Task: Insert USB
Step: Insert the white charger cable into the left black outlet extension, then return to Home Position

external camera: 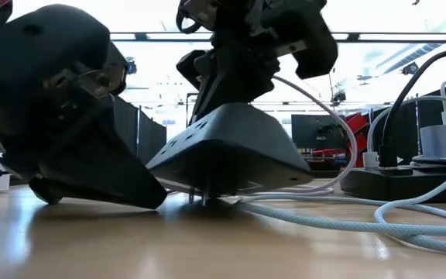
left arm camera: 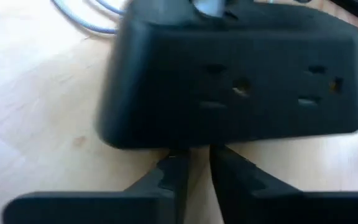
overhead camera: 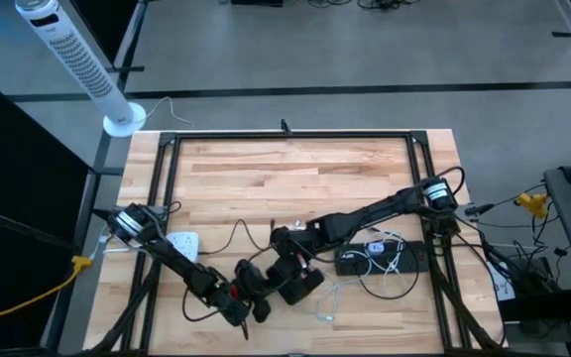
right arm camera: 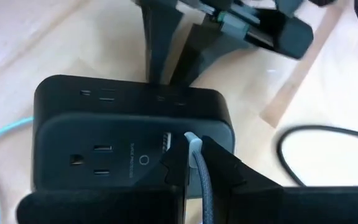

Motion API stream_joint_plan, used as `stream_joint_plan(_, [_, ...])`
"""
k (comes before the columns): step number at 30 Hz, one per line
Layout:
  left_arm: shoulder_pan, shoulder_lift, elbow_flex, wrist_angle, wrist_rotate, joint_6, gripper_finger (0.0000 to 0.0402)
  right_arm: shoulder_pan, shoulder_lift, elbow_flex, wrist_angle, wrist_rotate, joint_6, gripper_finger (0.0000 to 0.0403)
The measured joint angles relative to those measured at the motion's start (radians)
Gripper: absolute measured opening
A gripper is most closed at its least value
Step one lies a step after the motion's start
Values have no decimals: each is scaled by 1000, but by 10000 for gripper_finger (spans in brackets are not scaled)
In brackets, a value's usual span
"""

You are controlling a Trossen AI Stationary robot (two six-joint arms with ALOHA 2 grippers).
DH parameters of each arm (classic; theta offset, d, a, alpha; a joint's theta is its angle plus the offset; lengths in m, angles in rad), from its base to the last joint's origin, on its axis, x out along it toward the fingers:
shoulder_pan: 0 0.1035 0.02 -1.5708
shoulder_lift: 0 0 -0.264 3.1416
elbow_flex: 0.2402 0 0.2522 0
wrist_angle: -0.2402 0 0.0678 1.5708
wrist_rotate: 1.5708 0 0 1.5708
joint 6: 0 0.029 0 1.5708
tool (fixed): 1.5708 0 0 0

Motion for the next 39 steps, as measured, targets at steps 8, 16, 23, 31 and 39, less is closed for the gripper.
stream_joint_plan(8, [-16,-83,-2,-228,47,-80,114,-37,-2,-1,-15,0,-17,18])
stream_joint_plan(16, [-48,-180,-8,-407,62,-150,74,-89,-15,-2,-30,196,-74,171])
stream_joint_plan(23, [-103,-311,-8,-497,-23,-169,32,-168,-51,-7,-49,345,-83,248])
stream_joint_plan(31, [-161,-462,-7,-528,-268,-32,23,-196,-199,-7,-96,331,-102,271])
stream_joint_plan(39, [-159,-585,-6,-511,-419,249,23,-190,-475,-6,-160,240,-66,280])
